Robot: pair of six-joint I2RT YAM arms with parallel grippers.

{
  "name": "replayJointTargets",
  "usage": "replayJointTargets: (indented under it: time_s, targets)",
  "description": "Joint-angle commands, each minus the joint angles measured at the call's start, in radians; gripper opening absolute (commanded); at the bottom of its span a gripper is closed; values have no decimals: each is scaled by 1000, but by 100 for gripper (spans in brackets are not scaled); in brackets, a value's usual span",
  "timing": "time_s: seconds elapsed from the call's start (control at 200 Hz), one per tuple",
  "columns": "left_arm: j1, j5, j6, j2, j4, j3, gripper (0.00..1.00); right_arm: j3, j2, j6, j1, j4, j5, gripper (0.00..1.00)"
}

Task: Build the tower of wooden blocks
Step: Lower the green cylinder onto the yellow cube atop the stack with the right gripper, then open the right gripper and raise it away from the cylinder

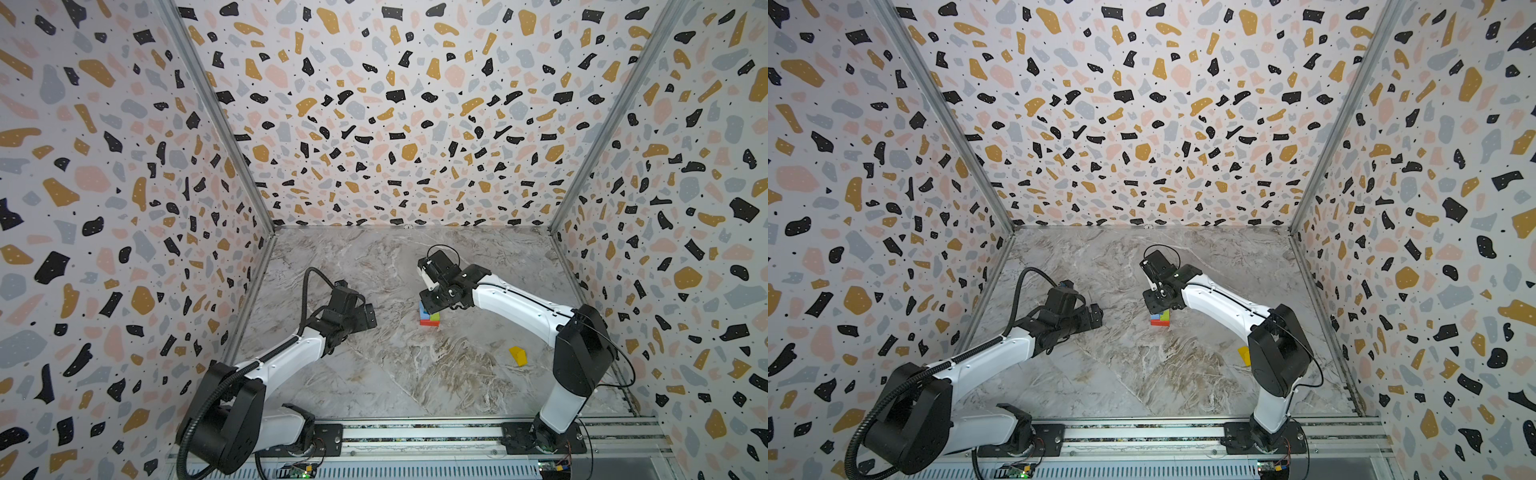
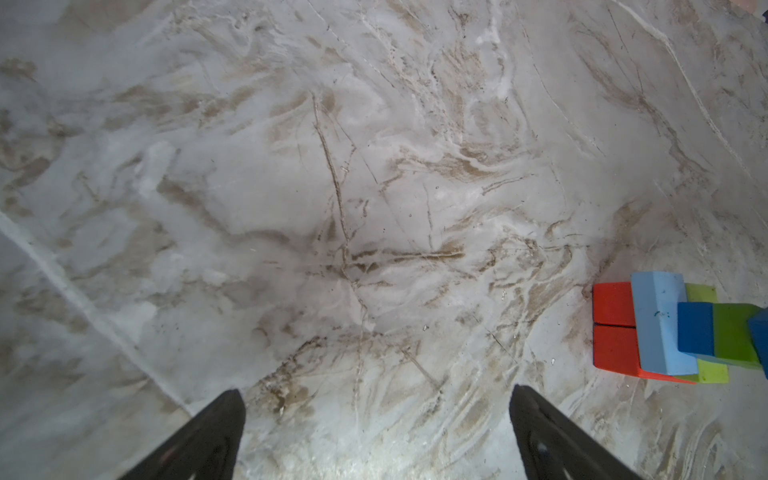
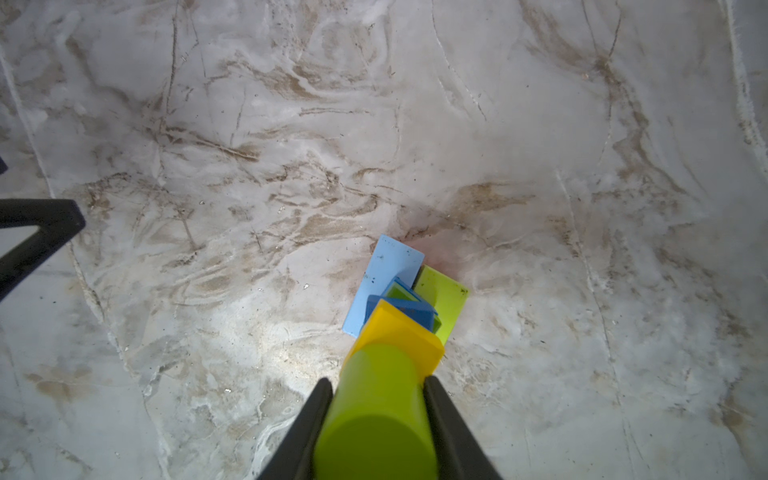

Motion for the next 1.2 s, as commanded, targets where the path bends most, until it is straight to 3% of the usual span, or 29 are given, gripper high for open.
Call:
replayJointTargets:
  time_s: [0.0,0.816,1.191]
  targets:
    - [-6,-6,19,8,25,2,100,29,-7,3,-2,-22,15,44]
    - [-7,-16,19,-32,-7,28,100,102,-47,-1,-2,-77,46,65]
    - [-12,-16,38,-71,-75,73,100,59,-197,21,-39,-116,60,64]
